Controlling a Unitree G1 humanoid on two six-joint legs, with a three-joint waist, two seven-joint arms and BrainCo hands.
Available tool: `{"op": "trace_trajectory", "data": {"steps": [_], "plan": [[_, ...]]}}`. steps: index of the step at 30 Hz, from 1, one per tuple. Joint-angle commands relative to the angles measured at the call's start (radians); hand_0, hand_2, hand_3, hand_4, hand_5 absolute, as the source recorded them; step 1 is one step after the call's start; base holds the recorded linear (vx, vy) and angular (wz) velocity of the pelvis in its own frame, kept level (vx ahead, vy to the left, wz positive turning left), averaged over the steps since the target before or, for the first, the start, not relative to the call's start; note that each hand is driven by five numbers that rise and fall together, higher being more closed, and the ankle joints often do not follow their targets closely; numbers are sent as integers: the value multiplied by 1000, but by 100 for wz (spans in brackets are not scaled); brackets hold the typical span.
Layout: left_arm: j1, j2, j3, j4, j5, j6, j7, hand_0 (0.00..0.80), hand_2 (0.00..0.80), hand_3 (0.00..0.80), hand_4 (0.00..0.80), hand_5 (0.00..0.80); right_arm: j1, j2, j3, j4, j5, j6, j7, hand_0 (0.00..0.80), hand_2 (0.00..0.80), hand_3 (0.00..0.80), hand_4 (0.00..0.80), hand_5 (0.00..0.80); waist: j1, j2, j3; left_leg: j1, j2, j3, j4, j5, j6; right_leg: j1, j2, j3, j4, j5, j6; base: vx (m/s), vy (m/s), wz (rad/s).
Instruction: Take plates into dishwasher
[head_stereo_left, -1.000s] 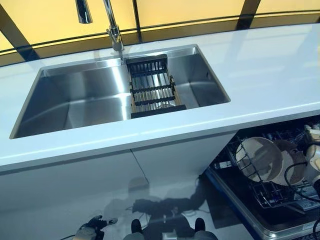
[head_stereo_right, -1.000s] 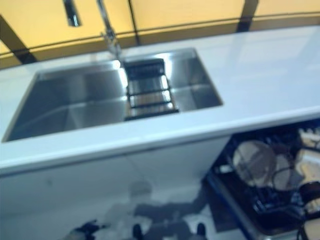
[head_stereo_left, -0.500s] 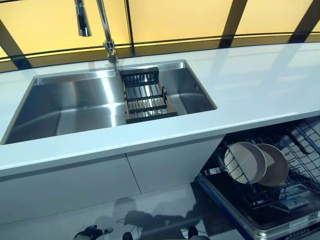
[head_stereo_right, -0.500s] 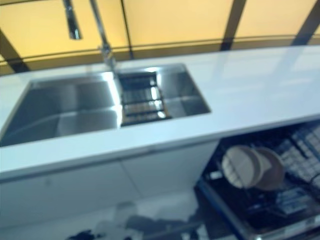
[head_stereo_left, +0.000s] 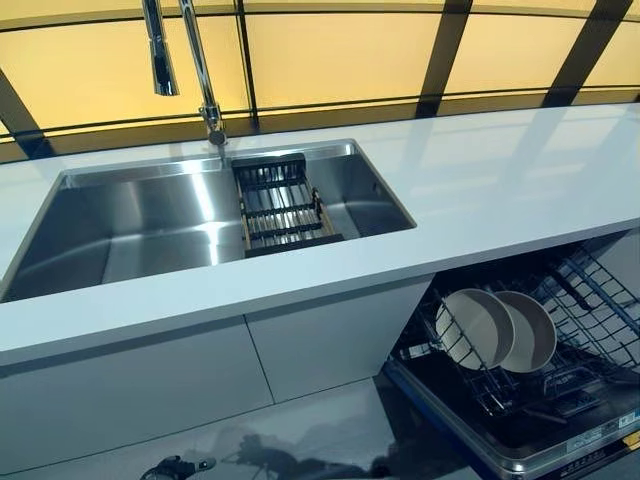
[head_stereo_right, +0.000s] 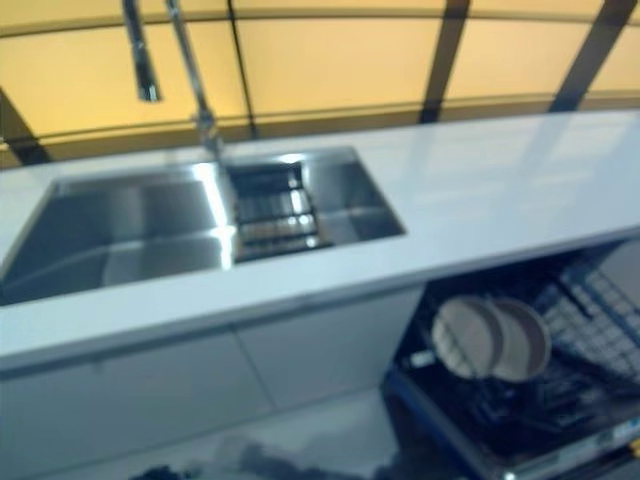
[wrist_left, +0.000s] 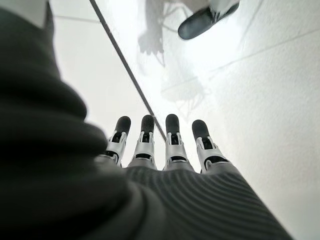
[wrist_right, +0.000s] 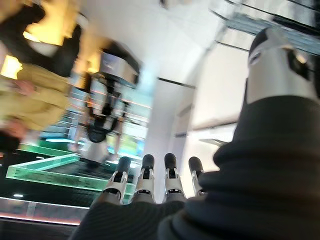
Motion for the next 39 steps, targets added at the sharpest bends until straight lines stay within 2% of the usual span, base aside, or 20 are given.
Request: {"op": "trace_trajectory", "data": {"steps": [1, 3, 5, 7, 9, 11, 12, 14, 15, 17, 21, 24, 28, 31, 33, 34, 36, 37, 38, 39], "plan": [[-115, 119, 33, 27, 31, 39, 25, 0, 0, 0, 0, 0, -31, 35, -20, 35, 76, 10, -69, 0, 0, 0, 0, 0, -10, -58, 94, -20, -44, 18, 153, -167, 123, -119, -81, -16, -31, 228, 62, -316, 112, -13], [-96, 145, 61, 12, -18, 70, 54, 0, 0, 0, 0, 0, -35, 51, -10, 11, 72, 17, -30, 0, 0, 0, 0, 0, -8, -33, 92, -15, -48, 48, 76, -116, 122, -156, -53, -45, 5, 208, 56, -374, 157, -65], [-72, 161, 90, 7, -52, 87, 71, 0, 0, 0, 0, 0, -19, 71, -9, 19, 75, 12, -7, 0, 0, 0, 0, 0, 9, -10, 71, -41, -49, 46, 27, -69, 137, -135, -21, -52, 105, 152, 28, -390, 83, -102], [-57, 167, 130, -1, -91, 113, 77, 0, 0, 0, 0, 0, -6, 108, 2, 58, 83, -19, -10, 0, 0, 0, 0, 0, 44, 5, 44, -71, -45, 45, 30, -89, 148, -77, -29, -78, 190, 82, 13, -318, -52, -63], [-44, 161, 159, 36, -110, 108, 63, 0, 0, 0, 0, 0, -10, 149, 26, 137, 85, -58, -19, 0, 0, 0, 0, 0, 90, -8, 9, -130, -51, 35, 86, -105, 158, 18, -55, -97, 180, 83, 0, -308, -231, -43], [-39, 164, 168, 61, -98, 96, 66, 0, 0, 0, 0, 0, -47, 184, 61, 219, 98, -83, -8, 0, 0, 0, 0, 0, 126, -27, -4, -166, -33, 25, 123, -108, 152, 59, -94, -119, 151, 103, 5, -300, -368, -46], [-44, 177, 176, 67, -94, 98, 72, 0, 0, 0, 0, 0, -89, 212, 95, 270, 95, -98, 18, 0, 0, 0, 0, 0, 144, -43, -4, -198, -1, 21, 151, -102, 139, 87, -91, -129, 115, 72, 10, -307, -467, -65], [-63, 199, 181, 57, -107, 112, 86, 0, 0, 0, 0, 0, -126, 250, 138, 311, 124, -98, 48, 0, 0, 0, 0, 0, 169, -62, 6, -259, 67, 31, 198, -79, 107, 114, -53, -178, 81, -22, 7, -315, -487, -68], [-74, 208, 183, 49, -122, 114, 97, 0, 0, 0, 0, 0, -137, 271, 152, 324, 128, -97, 66, 0, 0, 0, 0, 0, 178, -69, 13, -298, 103, 21, 219, -57, 87, 126, -29, -184, 68, -61, 2, -276, -399, -44], [-102, 219, 177, 24, -140, 118, 100, 0, 0, 0, 0, 0, -118, 297, 157, 339, 179, -93, 89, 0, 0, 0, 0, 0, 180, -73, 26, -352, 135, -7, 224, -1, 54, 130, 25, -172, 58, -121, 1, -311, -367, -9], [-124, 178, 166, -10, -122, 102, 118, 0, 0, 0, 0, 0, -89, 311, 111, 346, 272, -88, 82, 0, 0, 0, 0, 0, 165, -66, 43, -328, 139, 10, 114, 91, 25, 150, 66, -174, 39, -145, -14, -278, -198, 38], [-120, 161, 157, -9, -122, 97, 130, 0, 0, 0, 0, 0, -88, 311, 91, 340, 316, -79, 86, 0, 0, 0, 0, 0, 157, -51, 44, -327, 135, 10, 91, 109, 23, 136, 75, -175, 83, -184, -32, -207, -84, 22], [-107, 195, 176, 36, -101, 121, 105, 0, 0, 0, 0, 0, -71, 333, 91, 332, 316, -52, 129, 0, 0, 0, 0, 0, 163, -12, 53, -340, 143, -5, 100, 131, 19, 109, 91, -200, 245, -308, -81, -175, -156, 10], [-59, 219, 214, 70, -88, 136, 87, 0, 0, 0, 0, 0, -58, 339, 103, 344, 291, -45, 137, 0, 0, 0, 0, 0, 179, 23, 76, -336, 167, -27, 11, 209, -26, 91, 120, -212, 324, -371, -120, -100, -208, 10], [9, 217, 260, 77, -89, 131, 83, 0, 0, 0, 0, 0, -55, 328, 96, 339, 251, -24, 176, 0, 0, 0, 0, 0, 183, 32, 98, -347, 199, -5, -94, 258, -42, 83, 136, -218, 308, -343, -126, -170, -209, 7], [30, 210, 277, 75, -90, 141, 79, 0, 0, 0, 0, 0, -60, 323, 98, 341, 235, -11, 193, 0, 0, 0, 0, 0, 183, 34, 107, -351, 204, -5, -93, 261, -37, 79, 143, -220, 293, -328, -130, -288, -213, 5], [64, 191, 313, 97, -95, 123, 73, 0, 0, 0, 0, 0, -76, 316, 106, 358, 215, -12, 193, 0, 0, 0, 0, 0, 185, 31, 125, -330, 188, -15, -20, 214, -9, 69, 151, -220, 262, -296, -145, -294, -140, 2], [76, 178, 326, 114, -114, 101, 78, 0, 0, 0, 0, 0, -77, 323, 108, 375, 221, -21, 166, 0, 0, 0, 0, 0, 168, 21, 126, -304, 177, 25, 134, 171, 9, 60, 147, -237, 214, -261, -162, -259, -92, 1], [76, 175, 328, 114, -118, 98, 82, 0, 0, 0, 0, 0, -74, 325, 106, 380, 225, -25, 158, 0, 0, 0, 0, 0, 163, 17, 125, -302, 174, 34, 172, 154, 13, 62, 146, -241, 200, -254, -166, -349, -122, 21], [65, 163, 337, 101, -119, 89, 83, 0, 0, 0, 0, 0, -56, 334, 92, 398, 257, -35, 113, 0, 0, 0, 0, 0, 142, -13, 118, -258, 121, 50, 343, 15, 60, 55, 119, -257, 144, -202, -172, -228, -31, 19]]}}
